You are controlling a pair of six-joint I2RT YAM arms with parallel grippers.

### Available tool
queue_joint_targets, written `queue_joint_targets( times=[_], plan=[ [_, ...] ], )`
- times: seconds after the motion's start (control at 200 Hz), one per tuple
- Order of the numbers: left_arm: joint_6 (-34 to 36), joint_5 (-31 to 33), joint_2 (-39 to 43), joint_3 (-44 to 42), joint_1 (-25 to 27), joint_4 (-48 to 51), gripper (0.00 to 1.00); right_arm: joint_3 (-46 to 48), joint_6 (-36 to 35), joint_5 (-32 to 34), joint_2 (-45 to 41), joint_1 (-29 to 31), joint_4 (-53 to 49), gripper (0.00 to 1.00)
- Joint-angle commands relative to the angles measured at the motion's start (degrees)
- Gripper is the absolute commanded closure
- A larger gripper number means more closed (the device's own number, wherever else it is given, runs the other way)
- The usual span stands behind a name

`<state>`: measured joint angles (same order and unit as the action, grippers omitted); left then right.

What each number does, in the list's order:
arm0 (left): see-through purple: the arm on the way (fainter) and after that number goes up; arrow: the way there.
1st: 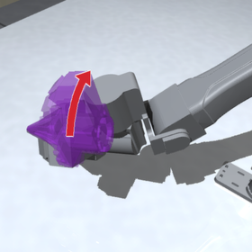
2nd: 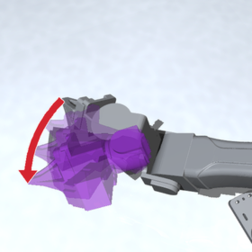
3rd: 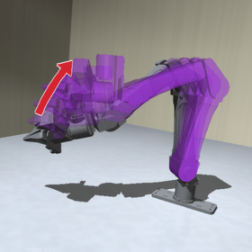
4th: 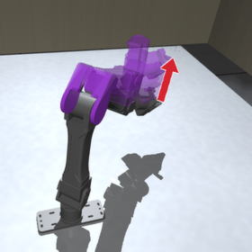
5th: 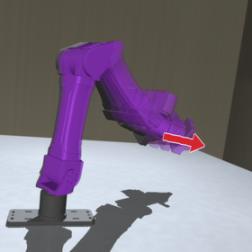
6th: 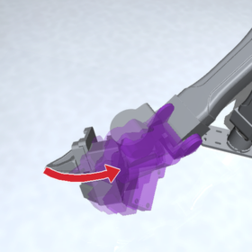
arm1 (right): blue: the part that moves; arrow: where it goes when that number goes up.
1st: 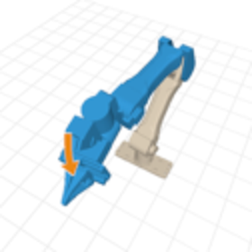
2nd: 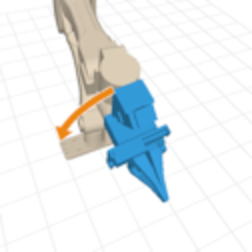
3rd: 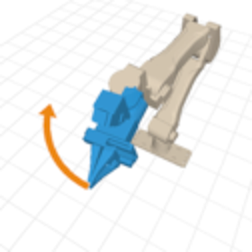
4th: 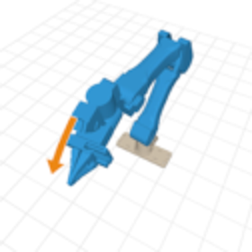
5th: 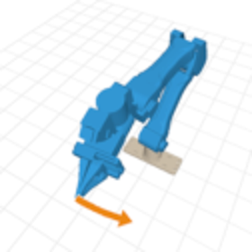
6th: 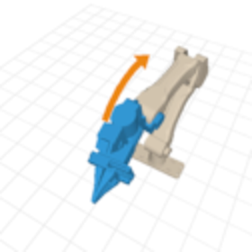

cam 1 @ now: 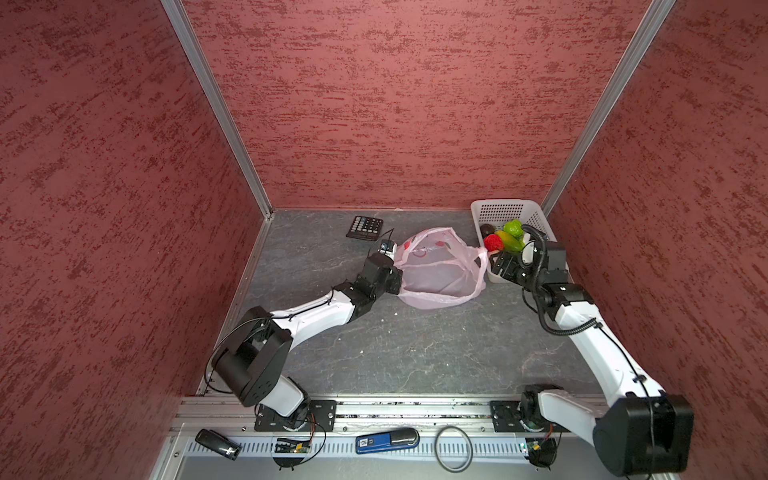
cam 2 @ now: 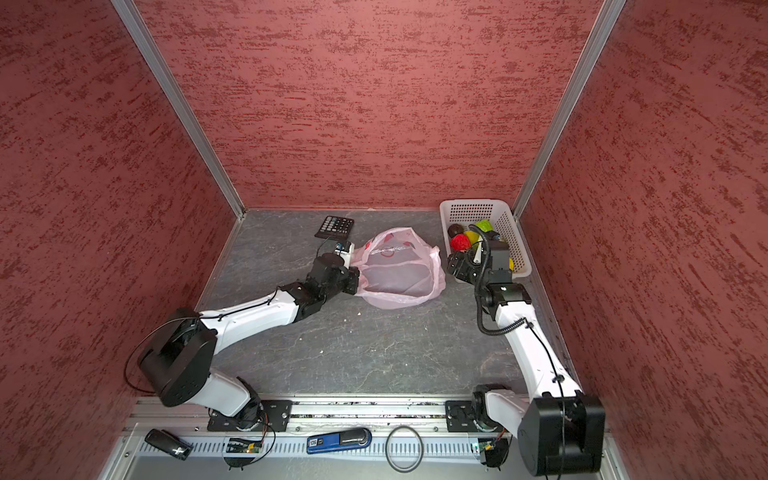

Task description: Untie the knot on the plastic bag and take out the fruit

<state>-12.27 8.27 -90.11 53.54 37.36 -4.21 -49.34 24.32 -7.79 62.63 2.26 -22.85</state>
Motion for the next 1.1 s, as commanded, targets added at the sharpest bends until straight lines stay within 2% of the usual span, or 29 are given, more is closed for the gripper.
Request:
queue_joint_targets(
  times=[0.0,0.075,0.14,0.18,0.26,0.326,0.526,0.751,0.922,1.092],
  plan=[
    [2.09,-6.1,-3.09,3.68,-1.87,-1.62,1.0,1.33,1.88,0.6,-3.47,0.61,-4.3,0.08],
    [2.49,-7.64,-4.56,5.54,-2.71,-1.07,1.0,2.28,1.55,0.72,-5.14,0.68,-5.64,0.07],
    [2.8,-9.1,-4.84,6.13,-3.16,-1.13,0.92,2.91,0.93,1.08,-6.21,0.65,-6.4,0.07],
    [3.04,-10.06,-4.67,6.32,-3.34,-1.24,0.83,3.21,0.7,1.35,-6.74,0.7,-6.58,0.06],
    [2.97,-11.31,-3.37,6.55,-3.61,-0.31,0.54,3.55,0.06,1.89,-7.3,0.71,-6.67,0.06],
    [2.8,-11.64,-1.67,6.31,-3.53,1.04,0.36,3.79,-0.53,2.24,-7.6,0.68,-6.27,0.05],
    [2.77,-10.21,7.1,1.52,-2.66,2.02,0.0,4.81,-3.29,2.95,-7.15,0.6,-3.08,0.02],
    [3.08,-5.7,19.35,-6.9,-1.61,3.77,0.01,6.24,-7.45,4.38,-5.06,0.05,3.34,0.02],
    [3.6,-1.96,28.51,-13.95,-3.26,6.42,0.01,9.07,-9.63,6.64,-3.73,-2.9,9.17,0.02],
    [5.9,1.26,37.35,-20.42,-7.06,8.53,0.01,12.68,-12.76,2.12,-2.0,-5.6,18.69,0.02]
  ],
)
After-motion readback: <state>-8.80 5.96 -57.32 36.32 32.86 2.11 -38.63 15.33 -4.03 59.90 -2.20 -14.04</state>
